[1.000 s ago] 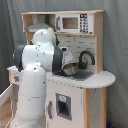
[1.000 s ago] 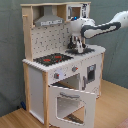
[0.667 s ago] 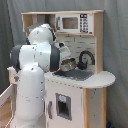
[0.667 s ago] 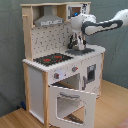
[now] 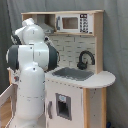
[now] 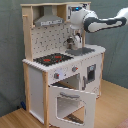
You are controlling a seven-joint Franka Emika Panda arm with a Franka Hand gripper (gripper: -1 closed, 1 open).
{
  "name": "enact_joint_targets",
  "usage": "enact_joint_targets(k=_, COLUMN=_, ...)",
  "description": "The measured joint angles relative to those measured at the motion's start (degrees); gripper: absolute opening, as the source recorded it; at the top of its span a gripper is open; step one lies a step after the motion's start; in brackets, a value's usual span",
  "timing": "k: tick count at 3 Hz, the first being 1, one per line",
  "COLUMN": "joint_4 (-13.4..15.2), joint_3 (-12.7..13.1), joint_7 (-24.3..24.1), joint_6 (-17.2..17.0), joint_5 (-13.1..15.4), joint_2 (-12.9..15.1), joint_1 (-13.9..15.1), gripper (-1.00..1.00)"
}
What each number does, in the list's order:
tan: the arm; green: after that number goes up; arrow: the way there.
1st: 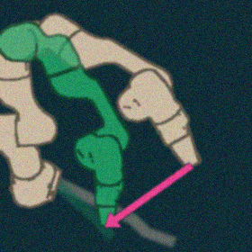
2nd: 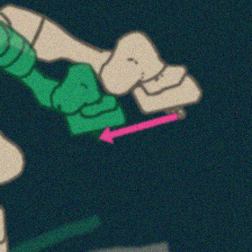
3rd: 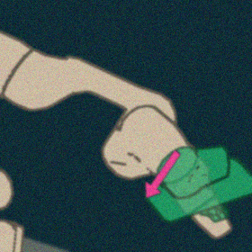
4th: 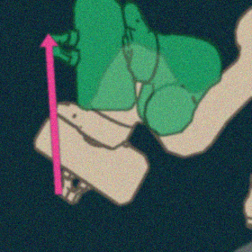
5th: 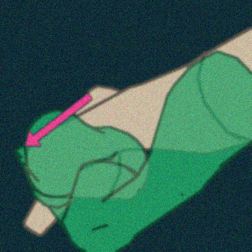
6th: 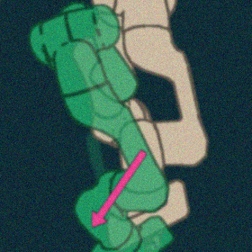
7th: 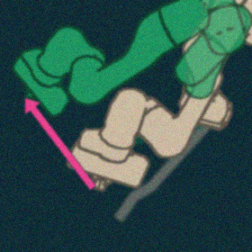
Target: Play with the kitchen
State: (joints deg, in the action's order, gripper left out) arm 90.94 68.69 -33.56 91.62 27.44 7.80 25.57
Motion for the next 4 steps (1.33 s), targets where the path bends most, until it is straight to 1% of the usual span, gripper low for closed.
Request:
enact_joint_targets(k=1, joint_4=0.0, joint_3=0.9, joint_7=-0.1, joint_6=4.3, joint_5=0.7, joint_2=2.9, joint_1=-3.0, gripper=-1.0)
enact_joint_targets(k=2, joint_4=-0.4, joint_3=0.9, joint_7=-0.1, joint_6=7.6, joint_5=2.9, joint_2=6.1, joint_1=-6.2, gripper=-1.0)
enact_joint_targets(k=3, joint_4=-2.2, joint_3=0.7, joint_7=-0.1, joint_6=8.6, joint_5=5.7, joint_2=9.6, joint_1=-9.4, gripper=-1.0)
enact_joint_targets(k=4, joint_4=-4.8, joint_3=0.3, joint_7=-0.1, joint_6=8.5, joint_5=8.5, joint_2=13.1, joint_1=-12.4, gripper=-1.0)
